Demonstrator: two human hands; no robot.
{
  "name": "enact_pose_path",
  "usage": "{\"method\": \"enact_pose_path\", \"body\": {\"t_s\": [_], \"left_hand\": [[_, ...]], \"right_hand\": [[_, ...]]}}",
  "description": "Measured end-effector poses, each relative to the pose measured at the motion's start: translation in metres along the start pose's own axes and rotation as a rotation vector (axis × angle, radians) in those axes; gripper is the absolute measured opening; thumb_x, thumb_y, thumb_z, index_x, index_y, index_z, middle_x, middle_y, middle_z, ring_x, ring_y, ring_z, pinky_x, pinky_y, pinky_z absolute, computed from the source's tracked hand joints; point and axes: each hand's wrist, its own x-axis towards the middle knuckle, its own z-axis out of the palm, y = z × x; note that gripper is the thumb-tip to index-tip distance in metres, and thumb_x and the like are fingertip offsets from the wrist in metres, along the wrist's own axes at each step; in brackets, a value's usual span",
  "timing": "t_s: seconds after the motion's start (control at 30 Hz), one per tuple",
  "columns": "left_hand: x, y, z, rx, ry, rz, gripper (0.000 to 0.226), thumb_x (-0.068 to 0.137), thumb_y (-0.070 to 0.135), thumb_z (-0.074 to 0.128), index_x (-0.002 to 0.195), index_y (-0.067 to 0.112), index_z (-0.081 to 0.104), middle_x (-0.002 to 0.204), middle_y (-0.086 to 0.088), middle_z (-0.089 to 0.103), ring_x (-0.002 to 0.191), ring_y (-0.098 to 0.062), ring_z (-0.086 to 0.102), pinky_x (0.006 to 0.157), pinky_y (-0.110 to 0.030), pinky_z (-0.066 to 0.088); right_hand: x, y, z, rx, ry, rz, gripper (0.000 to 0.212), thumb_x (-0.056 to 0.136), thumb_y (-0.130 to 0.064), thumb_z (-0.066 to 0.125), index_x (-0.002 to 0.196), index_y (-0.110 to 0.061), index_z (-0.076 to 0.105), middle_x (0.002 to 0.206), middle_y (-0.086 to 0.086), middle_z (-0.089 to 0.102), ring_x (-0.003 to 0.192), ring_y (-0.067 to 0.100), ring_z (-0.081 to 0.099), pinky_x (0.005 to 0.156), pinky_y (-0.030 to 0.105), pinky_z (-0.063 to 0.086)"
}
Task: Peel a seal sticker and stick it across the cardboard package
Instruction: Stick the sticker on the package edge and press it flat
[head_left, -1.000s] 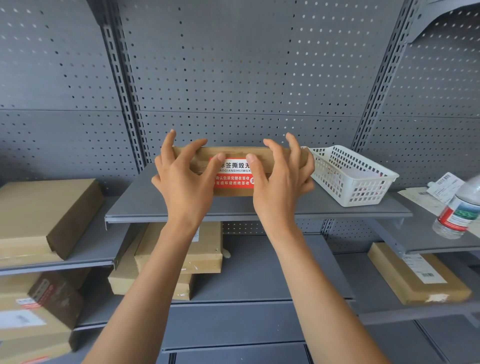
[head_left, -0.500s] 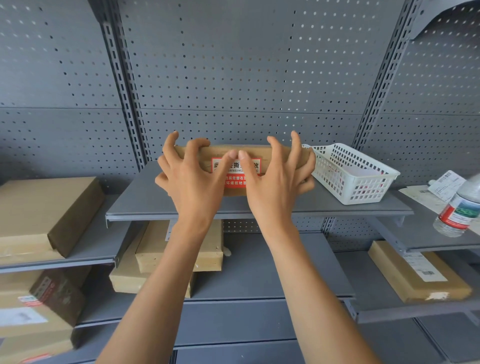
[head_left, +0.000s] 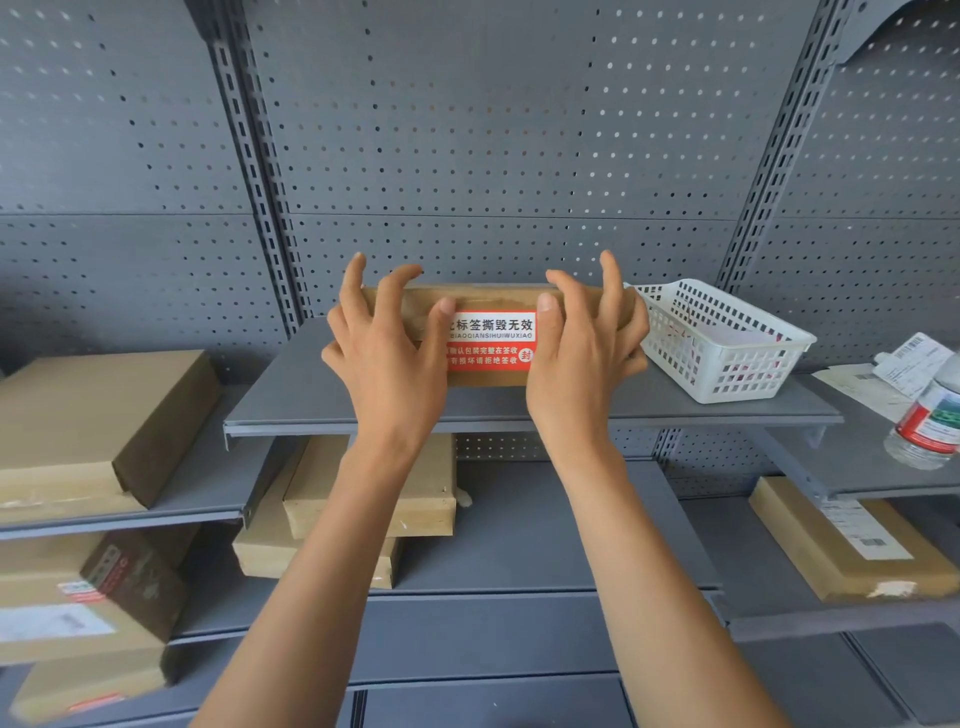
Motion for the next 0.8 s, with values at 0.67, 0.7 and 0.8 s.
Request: {"method": "enact_pose_path", "body": {"t_s": [0.67, 0.7, 0.8], "left_hand": [[-0.005, -0.004, -0.023, -0.019, -0.182, 0.124, 0.082, 0.072, 0.063, 0.077, 0.146, 0.041, 0.048, 0.171, 0.003, 0.004, 0.142, -0.012, 0.026, 0.106, -0.033, 0.014], [-0.006, -0.001, -0.021, 0.003, -0.157, 0.102, 0.084, 0.071, 0.068, 0.076, 0.145, 0.04, 0.048, 0.171, 0.003, 0.005, 0.143, -0.013, 0.025, 0.104, -0.032, 0.013], [-0.007, 0.004, -0.017, 0.04, -0.127, 0.071, 0.084, 0.071, 0.071, 0.075, 0.145, 0.039, 0.049, 0.171, 0.001, 0.006, 0.146, -0.016, 0.023, 0.102, -0.034, 0.014]], "right_hand": [[0.001, 0.016, -0.031, 0.011, -0.228, -0.116, 0.084, 0.081, -0.07, 0.067, 0.154, -0.038, 0.039, 0.172, -0.01, 0.009, 0.157, 0.034, 0.0, 0.115, 0.064, 0.013], [-0.001, 0.011, -0.029, -0.001, -0.203, -0.098, 0.086, 0.08, -0.072, 0.067, 0.154, -0.038, 0.039, 0.172, -0.009, 0.009, 0.157, 0.035, 0.001, 0.114, 0.062, 0.013], [-0.002, 0.004, -0.026, -0.01, -0.176, -0.086, 0.087, 0.079, -0.073, 0.066, 0.153, -0.036, 0.04, 0.172, -0.008, 0.01, 0.157, 0.036, 0.002, 0.112, 0.06, 0.015]]}}
